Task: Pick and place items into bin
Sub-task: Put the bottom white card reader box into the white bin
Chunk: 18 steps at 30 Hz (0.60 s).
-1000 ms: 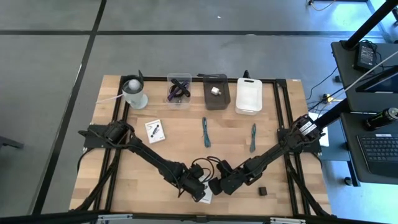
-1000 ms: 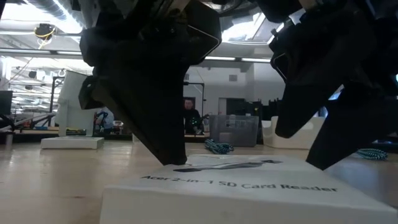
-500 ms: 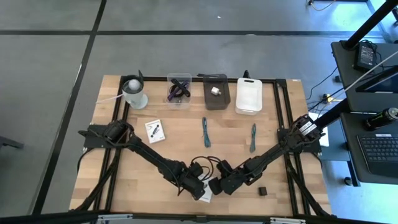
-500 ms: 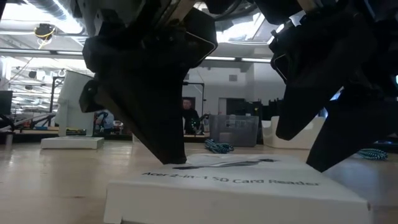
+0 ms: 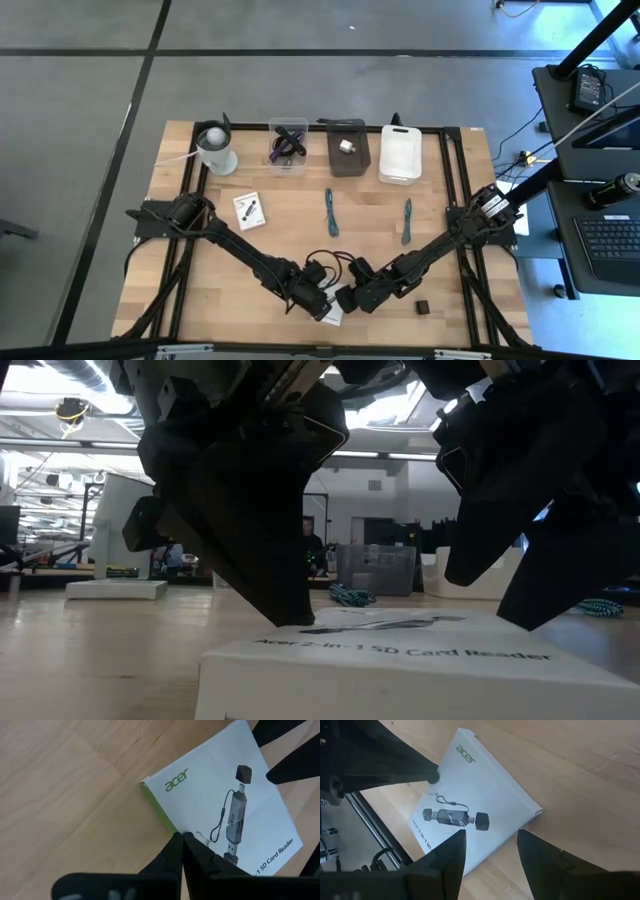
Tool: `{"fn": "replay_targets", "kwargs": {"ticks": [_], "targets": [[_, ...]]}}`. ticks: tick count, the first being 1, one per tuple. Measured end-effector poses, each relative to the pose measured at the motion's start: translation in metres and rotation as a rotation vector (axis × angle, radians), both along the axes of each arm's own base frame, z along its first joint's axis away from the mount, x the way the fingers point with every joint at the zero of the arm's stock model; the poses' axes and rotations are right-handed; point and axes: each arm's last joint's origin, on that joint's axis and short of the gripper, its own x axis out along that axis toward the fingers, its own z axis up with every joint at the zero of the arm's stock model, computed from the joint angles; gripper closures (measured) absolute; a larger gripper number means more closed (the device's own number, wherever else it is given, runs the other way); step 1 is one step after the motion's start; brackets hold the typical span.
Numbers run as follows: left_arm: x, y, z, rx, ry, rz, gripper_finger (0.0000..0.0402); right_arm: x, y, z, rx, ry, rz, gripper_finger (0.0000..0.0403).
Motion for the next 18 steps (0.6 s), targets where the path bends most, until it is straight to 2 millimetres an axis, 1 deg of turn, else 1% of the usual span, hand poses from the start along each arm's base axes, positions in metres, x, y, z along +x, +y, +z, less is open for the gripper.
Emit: {"fn": "replay_targets", "kwargs": {"ticks": [4,6,11,15,18], "targets": [[0.0,0.0,0.0,-0.001,-0.001,0.007,0.04,0.0,0.0,0.0,0.034,0.011,-0.023,0.0221],[0.0,0.0,0.0,0.002,-0.003,0.007,0.04,0.001,0.002,-0.004,0.055,0.025,-0.021,0.0221],[0.0,0.0,0.0,0.007,-0.006,0.005,0.04,0.005,-0.001,-0.018,0.039,0.05,-0.037,0.0221],[0.0,0.0,0.0,0.014,-0.008,0.002,0.04,0.008,-0.001,-0.019,-0.002,-0.011,-0.078,0.0221],[-0.001,0.001,0.0,0.024,0.001,0.004,0.04,0.01,-0.001,-0.017,-0.071,-0.077,-0.071,0.0221]]}}
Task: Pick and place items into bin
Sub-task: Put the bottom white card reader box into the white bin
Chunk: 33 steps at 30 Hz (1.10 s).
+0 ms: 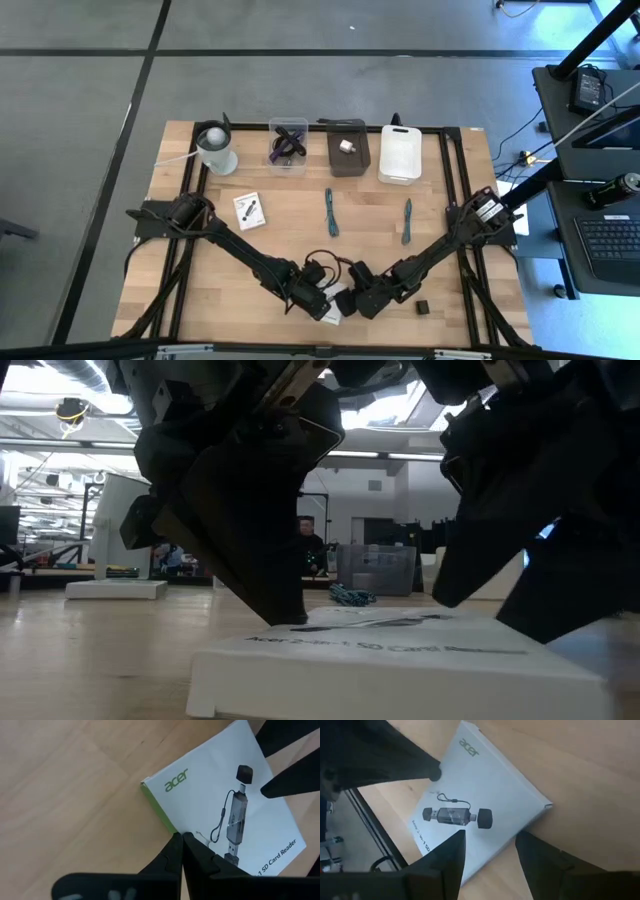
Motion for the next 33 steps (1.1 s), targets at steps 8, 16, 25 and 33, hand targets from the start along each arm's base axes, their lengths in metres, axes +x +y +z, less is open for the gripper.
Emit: {"fn": "replay_targets", "kwargs": {"ticks": [8,16,25,33], "targets": [[-0.002,0.001,0.0,0.022,0.008,0.009,0.04,-0.004,0.005,0.0,-0.15,-0.102,-0.074,0.0221],[0.0,0.003,-0.004,-0.005,0.024,-0.019,0.04,0.009,-0.004,0.009,-0.094,-0.154,-0.079,0.0221],[0.003,0.009,-0.004,-0.014,0.034,-0.038,0.04,0.014,-0.001,0.013,0.01,-0.154,0.055,0.0222],[0.003,0.01,0.001,-0.01,0.026,-0.048,0.04,0.012,-0.001,0.01,0.027,-0.103,0.092,0.0271]]}}
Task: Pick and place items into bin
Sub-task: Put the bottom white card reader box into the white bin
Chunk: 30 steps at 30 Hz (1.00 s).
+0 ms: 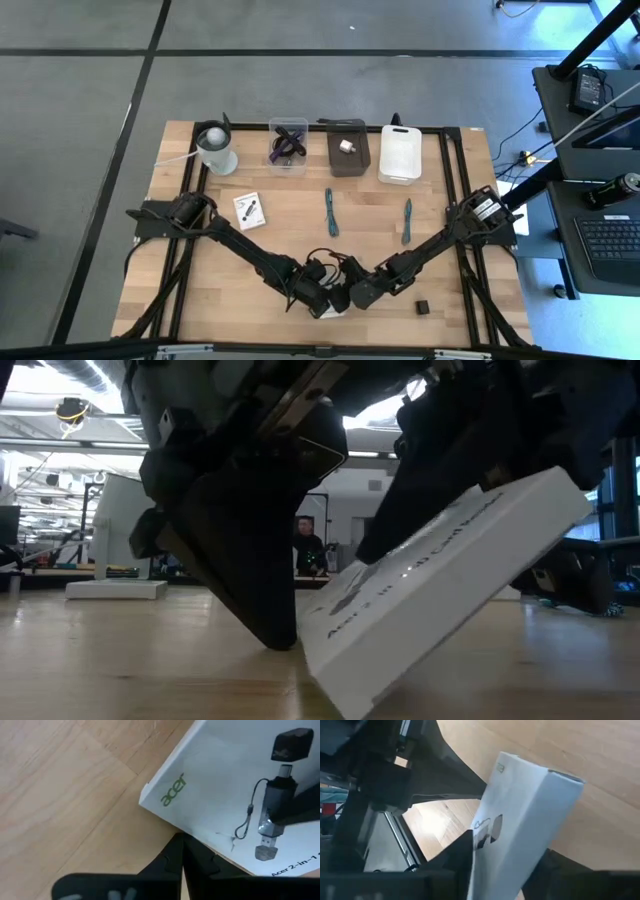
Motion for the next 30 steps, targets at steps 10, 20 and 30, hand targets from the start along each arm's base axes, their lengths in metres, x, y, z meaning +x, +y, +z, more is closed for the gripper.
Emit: {"fn": "replay_targets", "kwargs": {"ticks": [10,20,30], "targets": [[-0.006,0.009,0.016,0.077,0.004,-0.064,0.0389,0.0,0.0,0.003,0.011,-0.008,0.004,0.0357],[-0.022,0.028,0.04,0.172,0.124,-0.122,0.0311,-0.001,-0.004,0.008,0.01,0.014,0.005,0.0354],[-0.07,0.055,0.129,0.526,0.057,-0.138,0.0328,-0.023,-0.049,0.069,-0.15,0.07,-0.146,0.0354]]}}
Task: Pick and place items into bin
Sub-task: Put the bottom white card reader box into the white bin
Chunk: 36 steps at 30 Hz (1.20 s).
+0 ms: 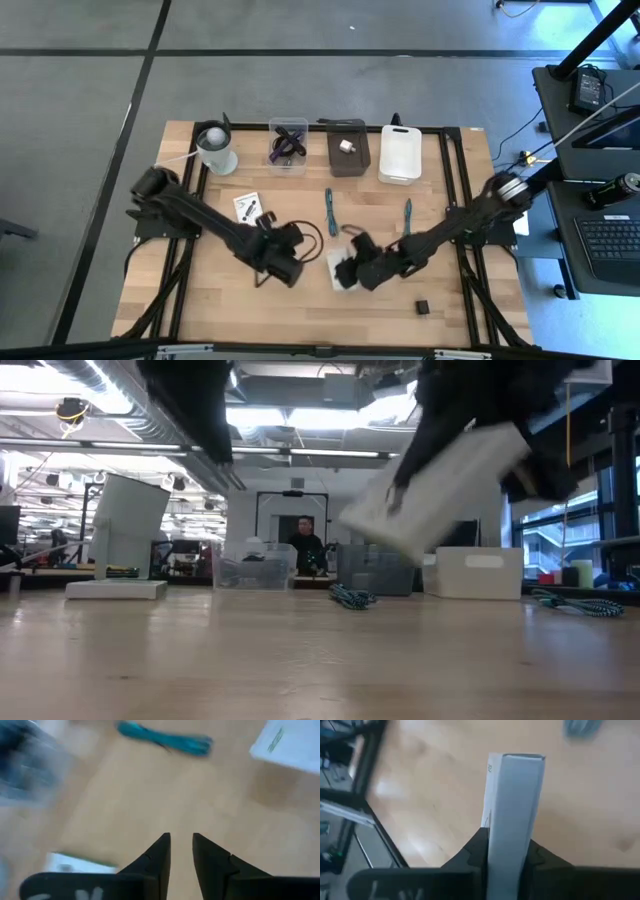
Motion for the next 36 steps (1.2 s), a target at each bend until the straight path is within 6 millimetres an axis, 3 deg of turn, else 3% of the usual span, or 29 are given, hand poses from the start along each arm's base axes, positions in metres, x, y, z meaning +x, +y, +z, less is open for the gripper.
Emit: {"fn": "replay_targets", "kwargs": {"ticks": [5,10,16,20,22,29,36], "targets": [[-0.018,0.012,0.027,0.129,-0.016,-0.062,0.0352,-0.019,-0.041,0.043,-0.109,0.006,-0.065,0.0354],[-0.019,0.02,0.035,0.177,-0.001,-0.122,0.038,-0.042,-0.091,0.08,-0.218,0.025,-0.12,0.0354],[-0.009,0.035,0.019,0.182,0.001,-0.206,0.0399,-0.072,-0.154,0.114,-0.338,0.024,-0.203,0.0354],[-0.009,0.063,0.001,0.095,-0.081,-0.197,0.0399,-0.094,-0.197,0.128,-0.402,0.052,-0.255,0.0355],[-0.014,0.081,-0.006,0.053,-0.131,-0.162,0.0399,-0.103,-0.219,0.13,-0.405,0.081,-0.259,0.0355],[-0.042,0.134,-0.002,-0.004,-0.391,-0.099,0.04,-0.136,-0.297,0.121,-0.346,0.173,-0.285,0.0355],[-0.054,0.154,0.01,0.01,-0.523,-0.119,0.04,-0.155,-0.348,0.087,-0.207,0.279,-0.204,0.0355]]}}
